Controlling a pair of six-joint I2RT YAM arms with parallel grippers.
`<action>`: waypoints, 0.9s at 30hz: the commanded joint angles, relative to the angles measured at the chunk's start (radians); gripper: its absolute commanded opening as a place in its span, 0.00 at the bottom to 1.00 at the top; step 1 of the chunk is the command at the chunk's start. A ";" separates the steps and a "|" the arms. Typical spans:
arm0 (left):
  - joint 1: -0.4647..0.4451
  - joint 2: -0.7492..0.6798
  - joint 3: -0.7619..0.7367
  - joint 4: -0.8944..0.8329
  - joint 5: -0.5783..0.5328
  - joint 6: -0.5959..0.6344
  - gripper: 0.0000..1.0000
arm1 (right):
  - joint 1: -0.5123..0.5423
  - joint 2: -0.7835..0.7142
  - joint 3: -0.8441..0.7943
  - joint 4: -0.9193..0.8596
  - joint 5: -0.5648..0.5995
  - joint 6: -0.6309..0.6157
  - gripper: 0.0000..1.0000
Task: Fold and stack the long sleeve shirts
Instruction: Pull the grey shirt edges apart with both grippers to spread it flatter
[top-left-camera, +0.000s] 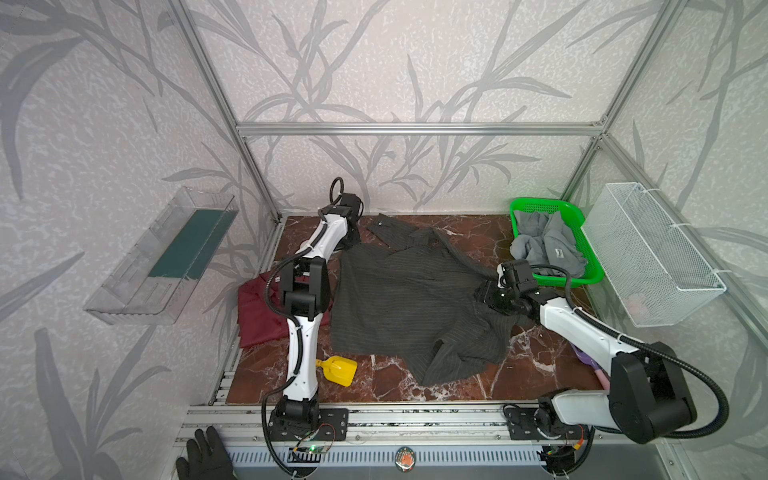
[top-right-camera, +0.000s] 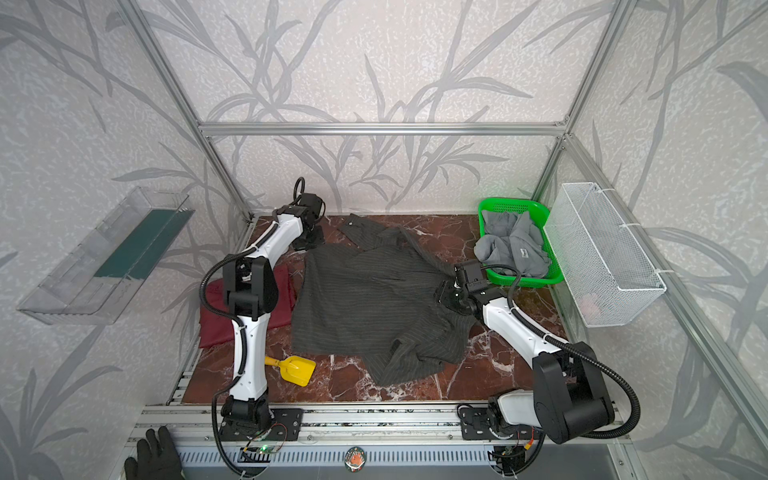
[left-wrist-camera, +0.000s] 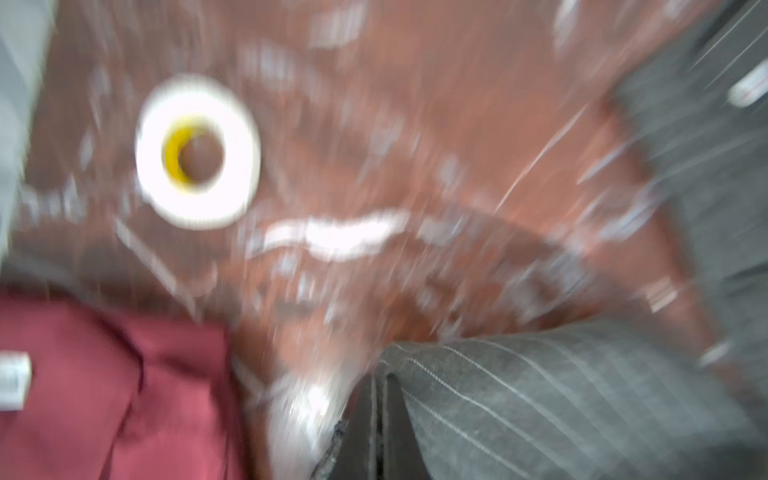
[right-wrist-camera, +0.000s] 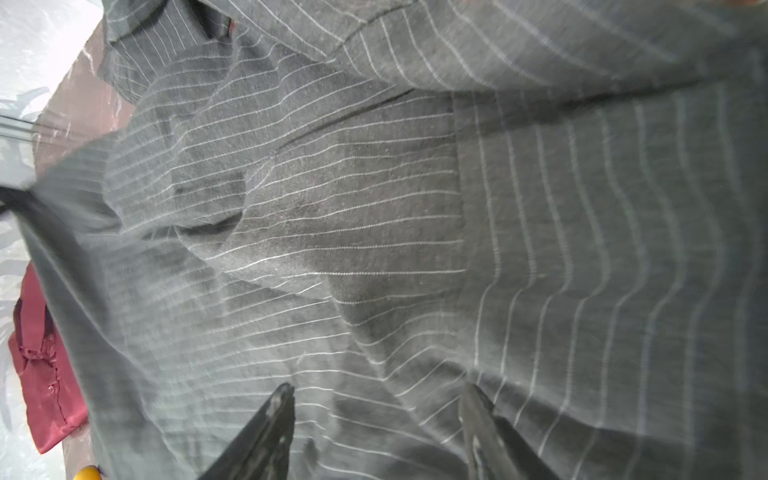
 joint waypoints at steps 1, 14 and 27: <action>0.004 0.100 0.168 -0.093 0.003 0.026 0.00 | 0.030 -0.042 0.055 -0.120 -0.061 -0.076 0.64; 0.096 -0.087 0.069 -0.203 0.142 -0.114 0.67 | 0.637 -0.131 0.044 -0.226 0.026 -0.094 0.70; 0.124 -0.667 -0.709 -0.009 0.174 -0.244 0.68 | 0.869 0.323 0.282 -0.194 0.122 -0.236 0.47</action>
